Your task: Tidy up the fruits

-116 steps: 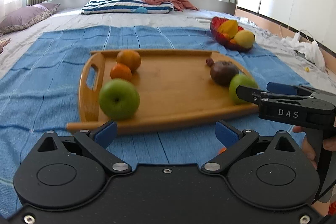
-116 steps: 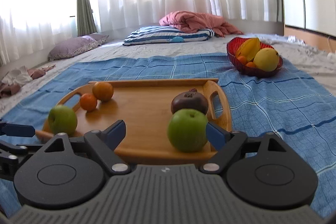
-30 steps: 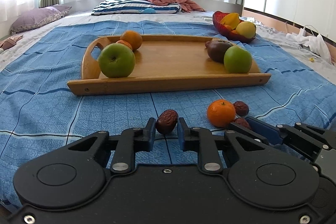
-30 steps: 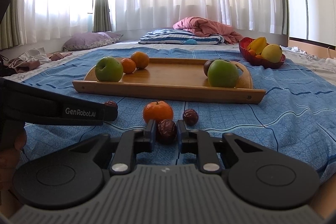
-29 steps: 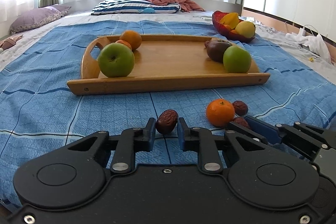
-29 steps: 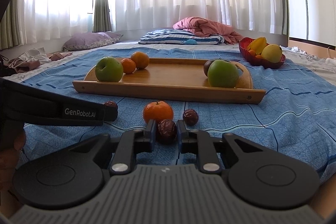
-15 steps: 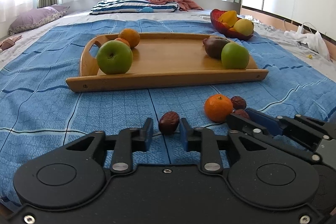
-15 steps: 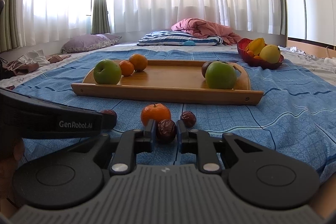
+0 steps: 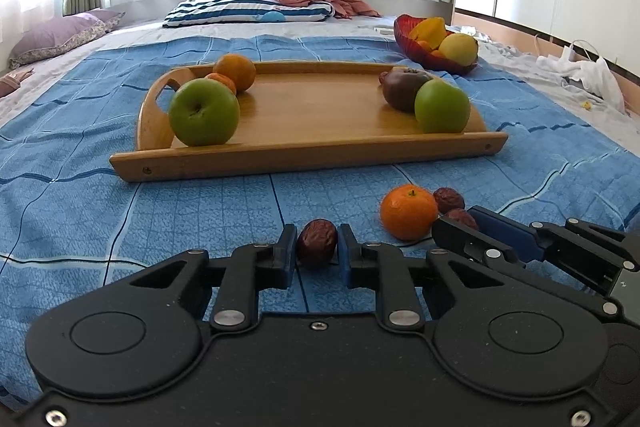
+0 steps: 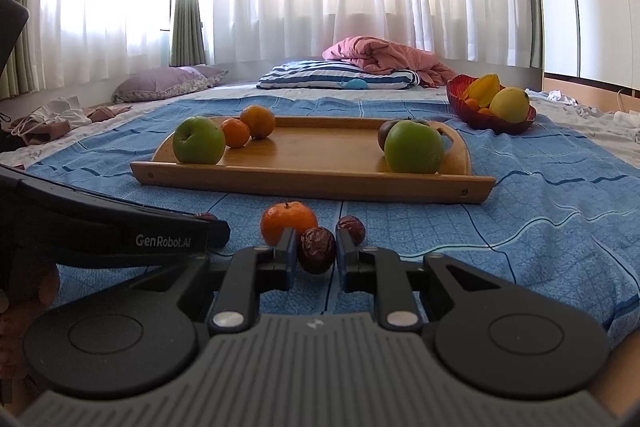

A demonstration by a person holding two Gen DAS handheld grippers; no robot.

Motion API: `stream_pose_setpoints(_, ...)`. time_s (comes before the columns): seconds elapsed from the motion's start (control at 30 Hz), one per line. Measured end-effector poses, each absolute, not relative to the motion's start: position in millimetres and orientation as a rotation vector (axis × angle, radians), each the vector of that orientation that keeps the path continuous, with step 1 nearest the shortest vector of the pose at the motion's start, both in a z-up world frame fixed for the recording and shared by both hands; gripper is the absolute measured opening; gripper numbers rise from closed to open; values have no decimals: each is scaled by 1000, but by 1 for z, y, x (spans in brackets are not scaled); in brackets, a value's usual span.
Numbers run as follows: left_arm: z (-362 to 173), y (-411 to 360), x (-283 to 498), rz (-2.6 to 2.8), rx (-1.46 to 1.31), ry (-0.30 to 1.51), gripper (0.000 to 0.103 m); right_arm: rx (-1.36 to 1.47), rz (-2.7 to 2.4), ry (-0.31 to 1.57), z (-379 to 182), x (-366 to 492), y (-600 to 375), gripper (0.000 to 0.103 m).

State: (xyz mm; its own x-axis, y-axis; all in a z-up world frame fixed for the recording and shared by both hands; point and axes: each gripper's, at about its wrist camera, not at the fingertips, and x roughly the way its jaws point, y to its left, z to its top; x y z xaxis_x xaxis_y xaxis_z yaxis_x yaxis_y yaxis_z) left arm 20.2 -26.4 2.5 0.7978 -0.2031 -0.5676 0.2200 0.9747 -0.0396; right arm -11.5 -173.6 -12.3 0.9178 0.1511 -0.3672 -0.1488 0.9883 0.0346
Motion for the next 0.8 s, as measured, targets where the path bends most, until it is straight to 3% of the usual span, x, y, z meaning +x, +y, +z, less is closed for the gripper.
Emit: stream_pose_setpoints(0.8, 78, -22, 86, -192, -3, 512, 20, 53, 112, 310, 56, 67, -184, 24)
